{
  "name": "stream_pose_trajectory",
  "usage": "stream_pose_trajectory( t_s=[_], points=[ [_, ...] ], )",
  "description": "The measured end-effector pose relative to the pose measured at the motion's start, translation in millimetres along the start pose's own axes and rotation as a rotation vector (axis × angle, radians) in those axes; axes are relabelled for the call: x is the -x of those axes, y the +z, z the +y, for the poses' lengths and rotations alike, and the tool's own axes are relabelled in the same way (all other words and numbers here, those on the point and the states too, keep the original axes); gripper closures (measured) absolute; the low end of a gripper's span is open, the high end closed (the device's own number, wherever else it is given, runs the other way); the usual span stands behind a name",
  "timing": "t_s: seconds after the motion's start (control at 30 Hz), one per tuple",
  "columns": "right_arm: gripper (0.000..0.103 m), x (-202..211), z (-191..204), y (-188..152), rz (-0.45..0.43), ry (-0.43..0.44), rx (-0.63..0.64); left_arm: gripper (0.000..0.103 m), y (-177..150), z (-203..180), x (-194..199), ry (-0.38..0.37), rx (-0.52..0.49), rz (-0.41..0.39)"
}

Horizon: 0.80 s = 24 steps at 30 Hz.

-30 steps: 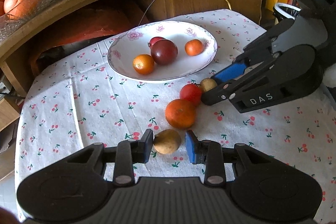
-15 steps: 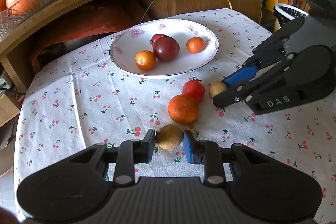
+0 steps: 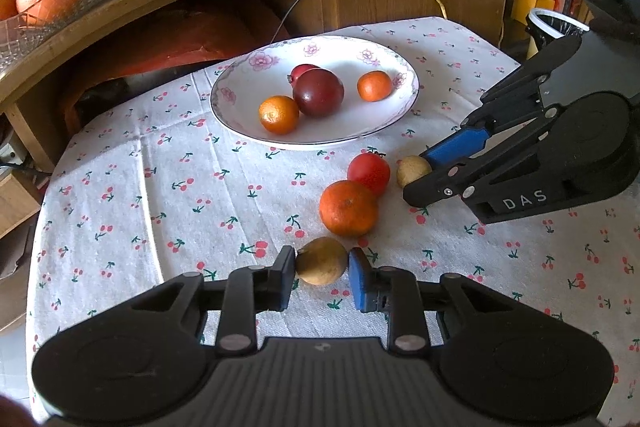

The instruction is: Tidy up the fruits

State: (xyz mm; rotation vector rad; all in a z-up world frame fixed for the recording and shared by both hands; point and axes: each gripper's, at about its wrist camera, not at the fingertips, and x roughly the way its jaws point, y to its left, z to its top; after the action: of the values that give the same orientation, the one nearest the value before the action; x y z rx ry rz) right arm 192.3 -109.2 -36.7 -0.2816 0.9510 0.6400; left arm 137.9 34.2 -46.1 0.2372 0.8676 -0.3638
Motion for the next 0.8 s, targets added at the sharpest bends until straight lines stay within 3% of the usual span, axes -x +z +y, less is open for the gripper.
stream_pose_trajectory(
  t_s=[0.8],
  points=[
    [0.084, 6.3, 6.9, -0.9, 0.028, 0.021, -0.007, 0.067, 3.6, -1.6, 3.3, 0.004, 0.022, 0.018]
  ],
)
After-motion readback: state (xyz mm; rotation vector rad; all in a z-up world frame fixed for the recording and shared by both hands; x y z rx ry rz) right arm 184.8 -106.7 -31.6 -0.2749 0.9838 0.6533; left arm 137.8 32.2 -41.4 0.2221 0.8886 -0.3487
